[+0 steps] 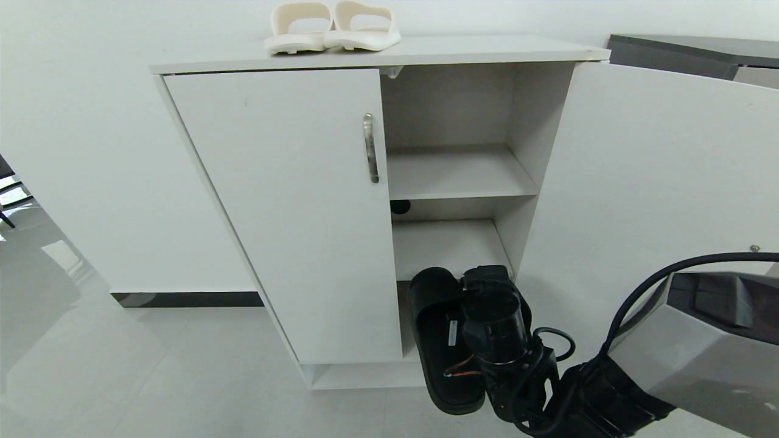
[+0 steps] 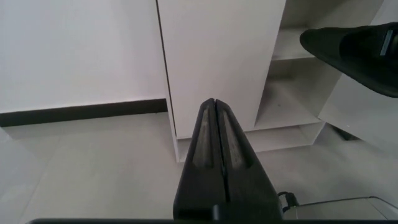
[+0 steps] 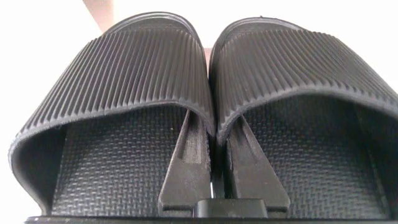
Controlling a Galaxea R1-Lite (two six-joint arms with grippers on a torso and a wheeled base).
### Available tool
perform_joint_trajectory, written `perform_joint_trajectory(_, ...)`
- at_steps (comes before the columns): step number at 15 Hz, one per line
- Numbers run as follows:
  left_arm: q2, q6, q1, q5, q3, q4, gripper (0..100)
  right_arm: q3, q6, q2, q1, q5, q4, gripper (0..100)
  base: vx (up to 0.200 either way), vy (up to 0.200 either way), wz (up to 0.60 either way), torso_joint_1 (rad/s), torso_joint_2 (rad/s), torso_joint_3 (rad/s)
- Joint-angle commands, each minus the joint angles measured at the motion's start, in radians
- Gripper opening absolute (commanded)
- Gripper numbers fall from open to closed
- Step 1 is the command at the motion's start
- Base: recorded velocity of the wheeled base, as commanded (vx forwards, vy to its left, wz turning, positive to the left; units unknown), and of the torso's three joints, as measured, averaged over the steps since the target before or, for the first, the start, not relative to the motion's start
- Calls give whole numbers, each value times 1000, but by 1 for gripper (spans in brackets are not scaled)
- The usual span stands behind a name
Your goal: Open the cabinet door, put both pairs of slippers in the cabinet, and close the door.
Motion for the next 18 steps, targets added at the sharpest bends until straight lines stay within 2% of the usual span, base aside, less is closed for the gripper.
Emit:
perform_joint_trajectory(1, 2, 0, 0, 0, 0, 0, 0, -16, -23, 6, -28, 9, -9, 0, 0, 0, 0, 2, 12, -188)
perform_joint_trajectory(3, 3, 0, 0, 0, 0, 1, 0, -32, -75, 6, -28, 78, -58, 0, 0, 0, 0, 2, 7, -193)
perform_joint_trajectory(5, 3, 0, 0, 0, 0, 1, 0, -76, -87, 31, -31, 88, -60, 0, 0, 0, 0, 5, 7, -198)
perform_joint_trajectory(11, 2, 0, 0, 0, 0, 1, 0, -181, -109, 126, -56, 6, -63, 0, 0, 0, 0, 3, 2, -143)
perform_joint_trajectory(14, 2, 0, 0, 0, 0, 1, 0, -196, -129, 123, -57, -42, -74, 0, 0, 0, 0, 0, 0, 0)
perform_joint_trajectory(18, 2, 0, 0, 0, 0, 1, 0, -188, -165, 123, -56, -51, -133, 0, 0, 0, 0, 0, 0, 0)
